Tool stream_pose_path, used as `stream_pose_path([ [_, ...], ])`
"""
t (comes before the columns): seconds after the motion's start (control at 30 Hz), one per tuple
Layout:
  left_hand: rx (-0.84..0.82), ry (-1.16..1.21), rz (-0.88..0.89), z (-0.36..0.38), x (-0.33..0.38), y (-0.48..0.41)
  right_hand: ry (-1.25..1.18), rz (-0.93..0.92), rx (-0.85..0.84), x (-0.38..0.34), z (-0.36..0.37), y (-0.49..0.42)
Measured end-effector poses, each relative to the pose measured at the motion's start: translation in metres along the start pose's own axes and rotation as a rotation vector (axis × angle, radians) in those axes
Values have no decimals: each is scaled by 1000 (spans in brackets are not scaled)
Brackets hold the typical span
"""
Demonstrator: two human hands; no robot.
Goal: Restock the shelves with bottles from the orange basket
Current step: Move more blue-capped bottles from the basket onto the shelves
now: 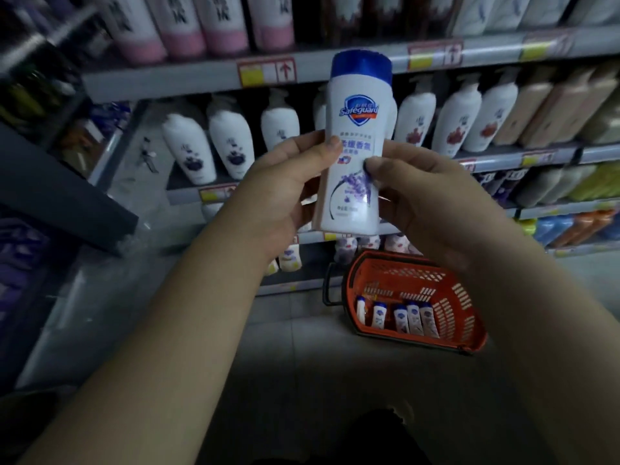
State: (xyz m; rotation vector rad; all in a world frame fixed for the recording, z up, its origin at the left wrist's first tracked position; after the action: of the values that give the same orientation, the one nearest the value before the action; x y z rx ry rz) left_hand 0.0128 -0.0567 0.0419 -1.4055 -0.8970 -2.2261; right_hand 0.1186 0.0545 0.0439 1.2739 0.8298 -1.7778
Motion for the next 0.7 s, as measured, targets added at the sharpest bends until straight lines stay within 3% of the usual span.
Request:
stream_pose_path([
  [0.33, -11, 15, 182, -19, 87, 39, 98, -171, -113, -70, 67, -24],
  [0.7, -5, 19, 382, -35, 188, -19, 189, -348, -191, -126, 99, -133],
])
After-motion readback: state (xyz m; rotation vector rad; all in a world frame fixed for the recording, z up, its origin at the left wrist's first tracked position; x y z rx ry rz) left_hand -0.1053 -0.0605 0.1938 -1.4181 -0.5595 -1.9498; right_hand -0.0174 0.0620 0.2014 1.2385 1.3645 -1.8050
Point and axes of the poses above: each hand's wrist, its own y-axis away from the middle knuckle, its own z-axis out of the palm, x = y × z, the point moved 1 cm from there along -y, towards the middle knuckle, and after that the axes turned 10 degrees about -z, right-handed, at the moved point
